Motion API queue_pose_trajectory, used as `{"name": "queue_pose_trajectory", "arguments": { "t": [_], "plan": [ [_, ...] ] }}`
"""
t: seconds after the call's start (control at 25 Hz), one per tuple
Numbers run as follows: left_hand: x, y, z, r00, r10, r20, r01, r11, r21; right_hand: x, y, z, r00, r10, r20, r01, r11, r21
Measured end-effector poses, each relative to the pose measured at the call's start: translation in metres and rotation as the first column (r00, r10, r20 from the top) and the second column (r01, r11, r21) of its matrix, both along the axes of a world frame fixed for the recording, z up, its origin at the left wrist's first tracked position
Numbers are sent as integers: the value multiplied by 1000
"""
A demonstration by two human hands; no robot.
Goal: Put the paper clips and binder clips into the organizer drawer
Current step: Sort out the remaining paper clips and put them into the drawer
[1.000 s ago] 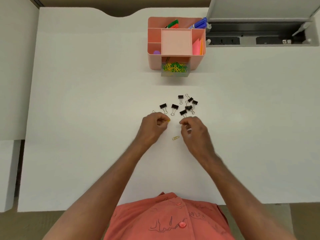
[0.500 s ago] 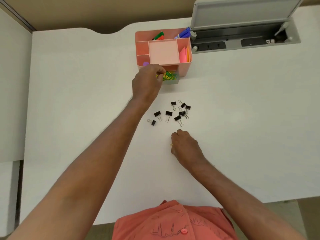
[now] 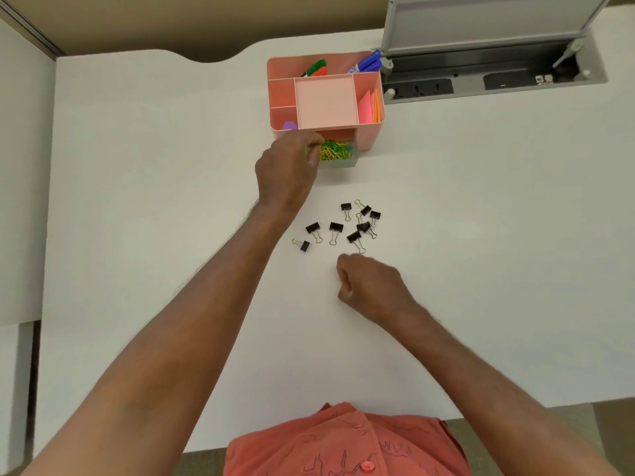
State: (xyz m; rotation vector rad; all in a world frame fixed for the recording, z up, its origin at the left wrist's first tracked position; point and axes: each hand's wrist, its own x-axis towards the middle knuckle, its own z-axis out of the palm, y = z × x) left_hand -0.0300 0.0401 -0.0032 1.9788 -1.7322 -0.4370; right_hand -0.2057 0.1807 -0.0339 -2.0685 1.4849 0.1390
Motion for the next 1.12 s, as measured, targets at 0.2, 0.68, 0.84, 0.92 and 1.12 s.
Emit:
{"name": "queue_pose_trajectory", "arguments": {
  "t": [0.2,0.68,0.84,0.92,1.12],
  "plan": [
    [16,0,-6,929,167,-329,-190,981,-40,10,-98,52,934,-208,289,278,933,-227],
    [28,-33,-13,522,514,-681,-409,851,328,29,-158,38,520,-546,657,638,760,126],
    [23,-31,-15,346,488,-801,-341,861,377,36,-117,28,-186,-886,424,445,309,841],
    [22,-31,-16,298,473,-829,-344,863,369,39,-115,26,-363,-904,224,224,148,963],
    [21,-31,-17,248,461,-852,-356,861,362,43,-141,39,-398,-905,147,49,140,989]
  ]
}}
